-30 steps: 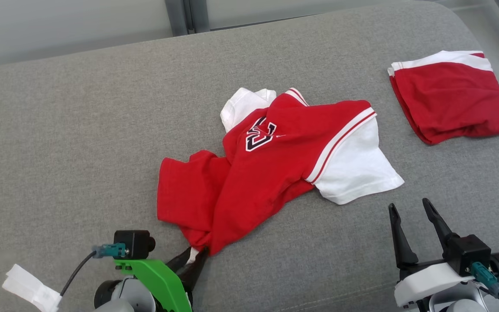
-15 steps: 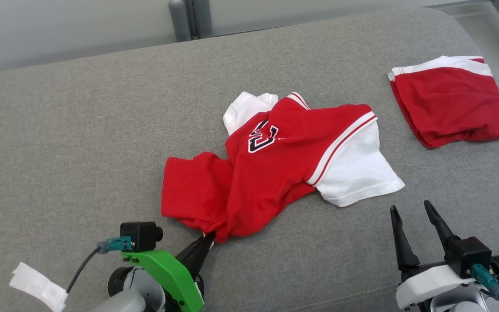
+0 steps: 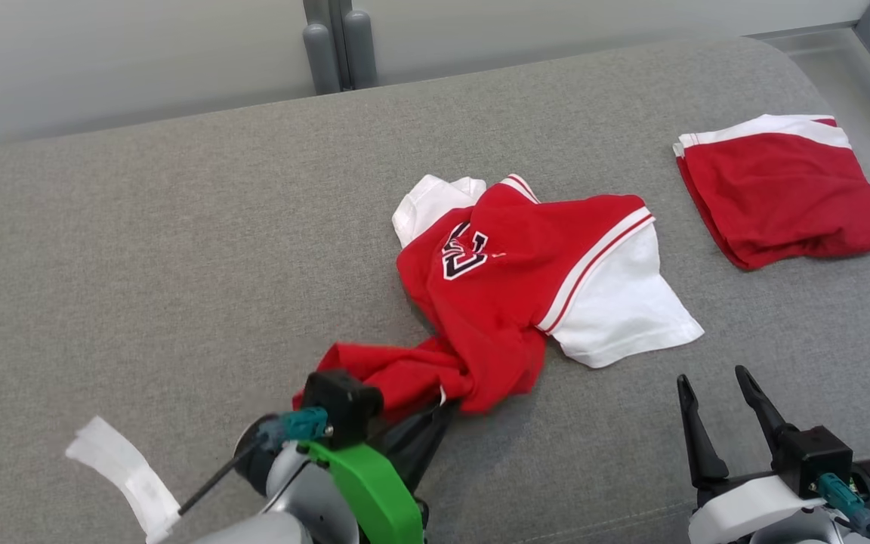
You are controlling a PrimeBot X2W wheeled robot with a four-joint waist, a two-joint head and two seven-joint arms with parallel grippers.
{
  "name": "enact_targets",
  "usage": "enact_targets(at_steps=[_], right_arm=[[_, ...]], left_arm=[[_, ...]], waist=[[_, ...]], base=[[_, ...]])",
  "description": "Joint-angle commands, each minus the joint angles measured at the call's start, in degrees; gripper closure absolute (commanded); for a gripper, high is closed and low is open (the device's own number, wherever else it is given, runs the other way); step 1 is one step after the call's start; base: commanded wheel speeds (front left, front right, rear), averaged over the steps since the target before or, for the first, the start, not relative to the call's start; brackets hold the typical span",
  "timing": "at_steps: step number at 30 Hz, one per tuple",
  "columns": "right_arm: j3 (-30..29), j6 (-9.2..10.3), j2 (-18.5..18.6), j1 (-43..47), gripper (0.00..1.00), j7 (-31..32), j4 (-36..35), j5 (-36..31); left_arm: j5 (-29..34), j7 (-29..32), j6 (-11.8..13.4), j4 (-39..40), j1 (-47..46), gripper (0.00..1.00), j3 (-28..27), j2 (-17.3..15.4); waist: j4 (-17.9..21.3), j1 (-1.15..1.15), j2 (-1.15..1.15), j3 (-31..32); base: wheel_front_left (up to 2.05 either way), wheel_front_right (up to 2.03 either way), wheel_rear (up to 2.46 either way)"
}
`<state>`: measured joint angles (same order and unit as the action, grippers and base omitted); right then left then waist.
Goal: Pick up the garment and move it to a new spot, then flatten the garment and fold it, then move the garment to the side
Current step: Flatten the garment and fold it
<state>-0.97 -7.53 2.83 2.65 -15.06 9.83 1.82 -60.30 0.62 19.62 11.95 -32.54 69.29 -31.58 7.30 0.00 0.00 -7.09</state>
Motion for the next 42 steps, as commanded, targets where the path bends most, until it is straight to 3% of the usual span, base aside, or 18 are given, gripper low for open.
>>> enact_targets(at_steps=[1, 5, 7, 8, 10, 11, 12, 16, 20, 25, 28, 39, 42], right_arm=[[-0.2, 0.09, 0.1, 0.9, 0.0, -0.1, 0.0, 0.3], [-0.6, 0.09, 0.1, 1.6, 0.0, -0.1, 0.1, 0.4], [-0.7, 0.09, 0.1, 1.8, 0.0, -0.1, 0.2, 0.3], [-0.7, 0.09, 0.1, 1.6, 0.0, -0.1, 0.2, 0.1], [-0.8, 0.09, 0.1, 1.1, 0.0, -0.1, 0.2, -0.1], [-0.8, 0.09, 0.1, 1.1, 0.0, -0.1, 0.2, -0.1], [-0.8, 0.09, 0.1, 0.8, 0.0, -0.1, 0.2, -0.2], [-1.0, 0.09, 0.1, 0.2, 0.0, -0.1, 0.2, -0.7], [-1.1, 0.09, 0.1, 0.6, 0.0, -0.1, 0.1, -1.0], [-1.2, 0.09, 0.1, 1.1, 0.0, -0.1, 0.1, -1.1], [-1.1, 0.09, 0.1, 1.2, 0.0, -0.1, 0.0, -0.9], [-0.5, 0.09, 0.1, -0.3, 0.0, -0.1, 0.2, -1.1], [-0.5, 0.09, 0.1, 0.0, 0.0, -0.1, 0.2, -1.1]], left_arm=[[0.6, 0.2, 1.4, -1.6, 2.5, 1.0, 0.9, -0.4], [-1.5, -2.5, 2.5, -8.5, 8.2, 1.0, 1.1, 1.3], [-3.5, -3.5, 1.2, -12.0, 11.0, 1.0, 1.3, 3.3], [-3.6, -3.7, 0.4, -13.6, 11.6, 0.94, 1.5, 3.9], [-4.5, -4.1, -1.1, -15.9, 12.3, 0.44, 1.7, 5.3], [-4.5, -4.1, -1.1, -15.9, 12.3, 0.44, 1.7, 5.3], [-5.0, -4.3, -1.9, -16.5, 12.8, 0.01, 1.7, 6.0], [-7.0, -4.9, -3.9, -16.2, 13.7, 0.0, 0.6, 7.2], [-9.5, -5.0, -5.4, -12.5, 15.4, 0.0, -0.5, 5.2], [-12.6, -6.5, -4.7, -7.2, 17.9, 0.0, -3.9, 0.3], [-14.9, -8.5, -3.8, -6.8, 19.1, 0.0, -7.3, -1.1], [-17.1, -6.2, -8.0, -16.1, 16.4, 0.0, -7.0, 2.8], [-17.0, -6.1, -9.2, -18.7, 16.3, 0.04, -6.5, 4.3]], waist=[[0.1, 0.0, 0.0, -0.3], [-0.7, 0.0, 0.0, -1.0], [-1.5, 0.0, 0.0, -1.2], [-1.8, 0.0, 0.0, -1.2], [-2.4, 0.0, 0.0, -1.2], [-2.4, 0.0, 0.0, -1.2], [-2.7, 0.0, 0.0, -1.2], [-3.8, 0.0, 0.0, -0.9], [-4.6, 0.0, 0.0, -0.6], [-5.1, 0.0, 0.0, -0.6], [-5.5, 0.0, 0.0, -0.9], [-5.3, 0.0, 0.0, -1.4], [-5.1, 0.0, 0.0, -1.5]], base=[[0.0, 0.0, 0.0], [0.0, 0.0, 0.0], [0.0, 0.0, 0.0], [0.0, 0.0, 0.0], [0.0, 0.0, 0.0], [0.0, 0.0, 0.0], [0.0, 0.0, 0.0], [0.0, 0.0, 0.0], [0.0, 0.0, 0.0], [0.0, 0.0, 0.0], [0.0, 0.0, 0.0], [0.0, 0.0, 0.0], [0.0, 0.0, 0.0]])
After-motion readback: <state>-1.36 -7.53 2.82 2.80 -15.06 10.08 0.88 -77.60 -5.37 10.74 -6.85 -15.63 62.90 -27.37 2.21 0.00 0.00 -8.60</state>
